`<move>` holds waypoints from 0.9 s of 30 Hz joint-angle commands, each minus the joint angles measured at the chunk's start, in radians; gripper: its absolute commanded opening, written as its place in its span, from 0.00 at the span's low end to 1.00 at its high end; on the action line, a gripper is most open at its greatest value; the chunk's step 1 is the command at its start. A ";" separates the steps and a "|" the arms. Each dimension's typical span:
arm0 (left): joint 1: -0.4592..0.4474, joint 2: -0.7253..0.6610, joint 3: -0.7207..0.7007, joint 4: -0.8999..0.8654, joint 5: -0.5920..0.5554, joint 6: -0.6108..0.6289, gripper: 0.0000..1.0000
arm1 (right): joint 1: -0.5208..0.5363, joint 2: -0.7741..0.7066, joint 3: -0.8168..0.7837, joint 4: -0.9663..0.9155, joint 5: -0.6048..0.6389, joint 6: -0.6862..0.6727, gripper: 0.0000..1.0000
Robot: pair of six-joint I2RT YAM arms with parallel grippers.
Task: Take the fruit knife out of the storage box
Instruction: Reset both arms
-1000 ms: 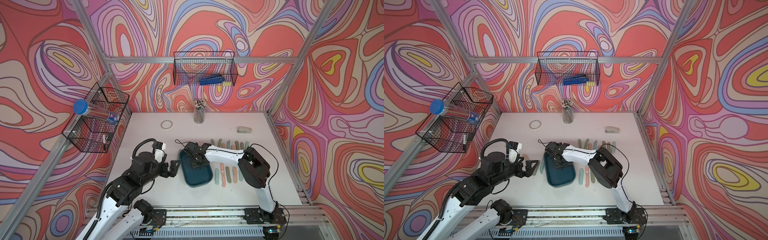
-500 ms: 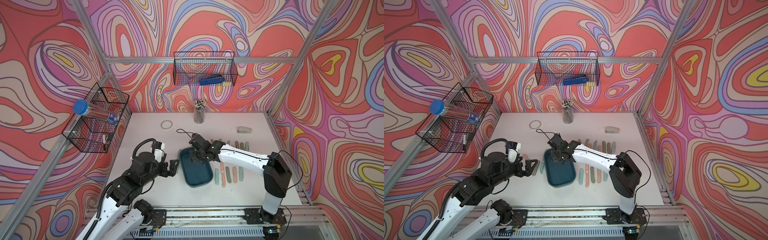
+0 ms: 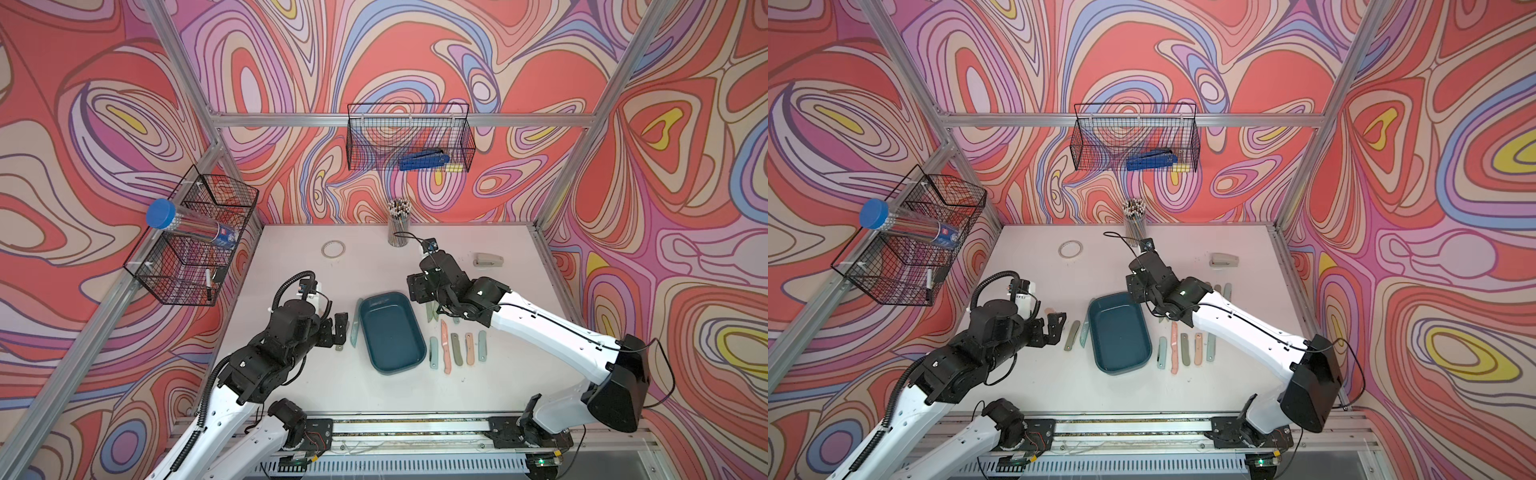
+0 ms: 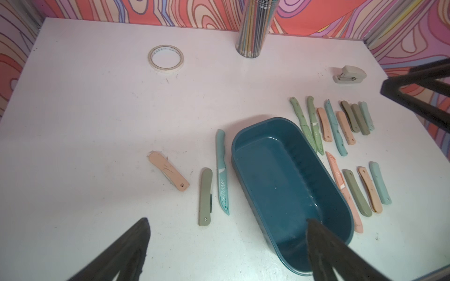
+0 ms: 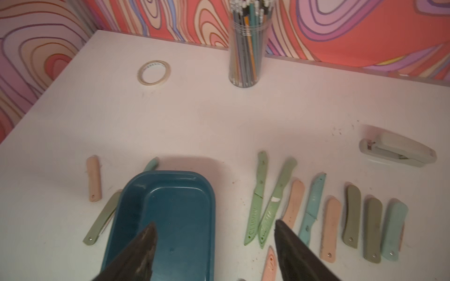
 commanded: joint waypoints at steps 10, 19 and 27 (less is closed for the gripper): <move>0.092 0.125 0.045 0.065 -0.095 0.057 1.00 | -0.217 -0.086 -0.121 0.030 -0.064 -0.020 0.85; 0.266 0.151 -0.034 0.203 -0.030 0.085 1.00 | -0.255 -0.136 -0.247 0.156 0.021 -0.113 0.95; 0.287 0.248 -0.010 0.240 -0.134 0.095 1.00 | -0.328 -0.190 -0.329 0.220 0.047 -0.154 0.98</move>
